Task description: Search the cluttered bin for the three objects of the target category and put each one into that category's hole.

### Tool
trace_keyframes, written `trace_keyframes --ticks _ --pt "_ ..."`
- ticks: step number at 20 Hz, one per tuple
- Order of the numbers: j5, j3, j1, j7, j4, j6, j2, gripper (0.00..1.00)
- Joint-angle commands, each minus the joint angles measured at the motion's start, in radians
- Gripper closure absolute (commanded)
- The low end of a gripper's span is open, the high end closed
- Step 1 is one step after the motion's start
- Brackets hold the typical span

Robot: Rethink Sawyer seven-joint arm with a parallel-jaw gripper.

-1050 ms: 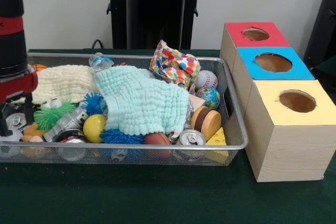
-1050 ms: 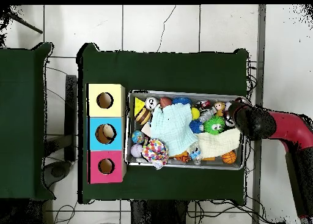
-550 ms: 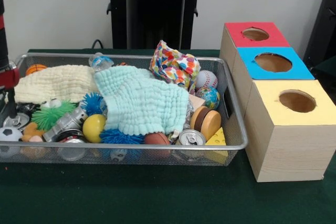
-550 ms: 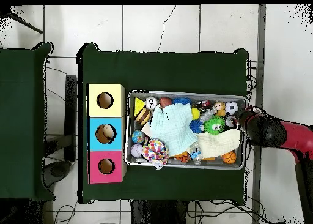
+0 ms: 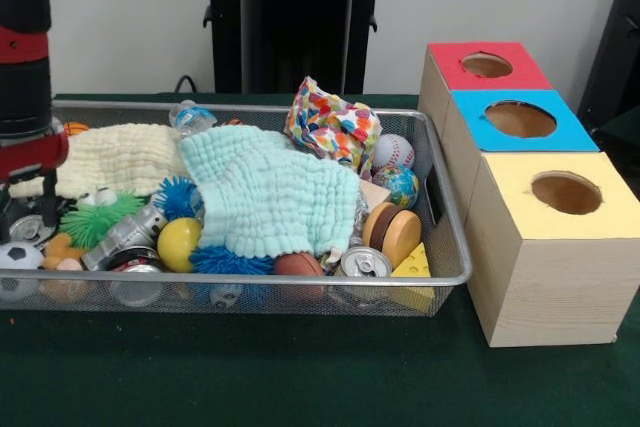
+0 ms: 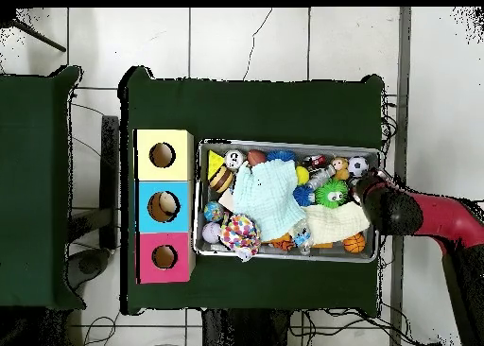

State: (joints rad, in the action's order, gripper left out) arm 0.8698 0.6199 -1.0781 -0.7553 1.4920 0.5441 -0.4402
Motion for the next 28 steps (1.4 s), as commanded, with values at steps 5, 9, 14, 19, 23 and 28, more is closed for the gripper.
trace_keyframes --ticks 5,9,14,19,23,28 --pt "-0.148 -0.15 0.119 -0.416 0.049 -0.111 -0.028 0.0" --pt "-0.151 -0.15 0.124 -0.361 -0.022 -0.143 0.04 0.0" --pt "-0.148 -0.135 0.125 -0.295 -0.107 -0.157 0.103 0.0" --pt "-0.136 -0.076 0.09 -0.162 -0.204 -0.121 0.143 0.0" --pt "-0.12 -0.056 0.077 -0.111 -0.247 -0.114 0.161 0.0" --pt "-0.103 -0.042 0.061 -0.082 -0.252 -0.123 0.179 0.0"
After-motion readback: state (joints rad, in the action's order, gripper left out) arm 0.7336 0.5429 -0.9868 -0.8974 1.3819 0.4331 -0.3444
